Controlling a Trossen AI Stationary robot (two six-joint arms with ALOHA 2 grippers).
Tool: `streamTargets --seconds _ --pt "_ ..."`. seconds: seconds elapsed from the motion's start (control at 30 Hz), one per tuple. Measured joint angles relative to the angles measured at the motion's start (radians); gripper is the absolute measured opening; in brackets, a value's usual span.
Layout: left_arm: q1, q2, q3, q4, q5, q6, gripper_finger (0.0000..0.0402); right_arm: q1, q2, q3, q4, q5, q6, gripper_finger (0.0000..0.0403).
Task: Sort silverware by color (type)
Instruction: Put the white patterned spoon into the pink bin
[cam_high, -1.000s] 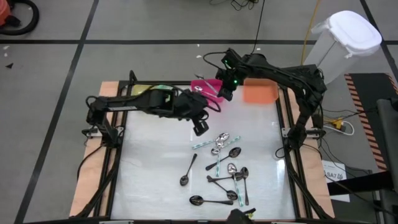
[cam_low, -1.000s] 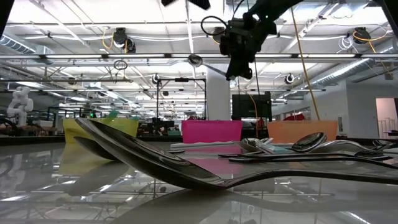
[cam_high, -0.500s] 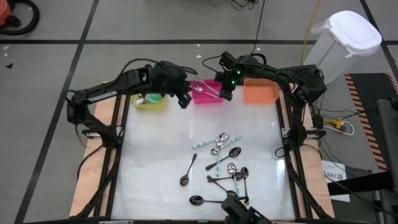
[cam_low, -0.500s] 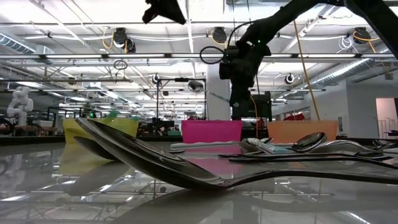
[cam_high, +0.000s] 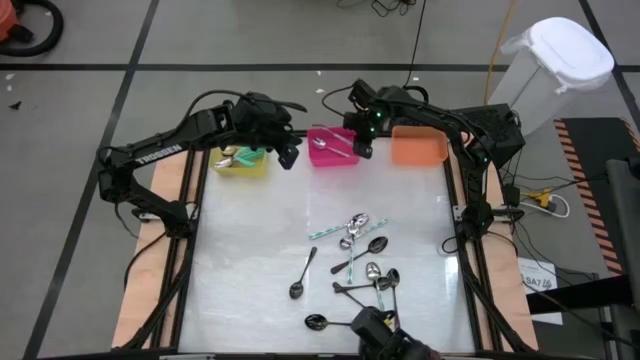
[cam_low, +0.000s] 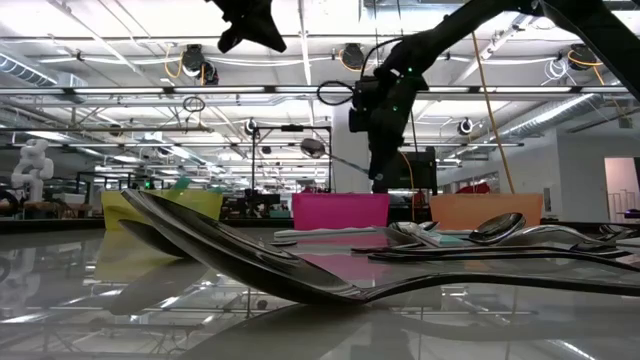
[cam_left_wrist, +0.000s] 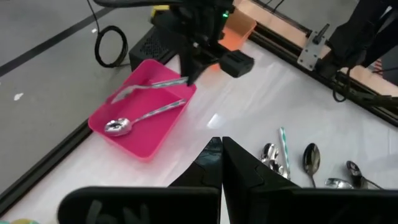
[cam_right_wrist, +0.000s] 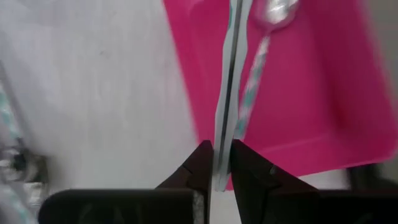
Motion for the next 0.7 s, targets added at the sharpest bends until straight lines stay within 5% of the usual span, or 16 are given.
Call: streamTargets --seconds 0.7 --pt "-0.086 0.0 0.0 0.003 -0.006 -0.033 0.0001 0.013 0.086 0.011 0.062 0.042 0.032 0.0036"
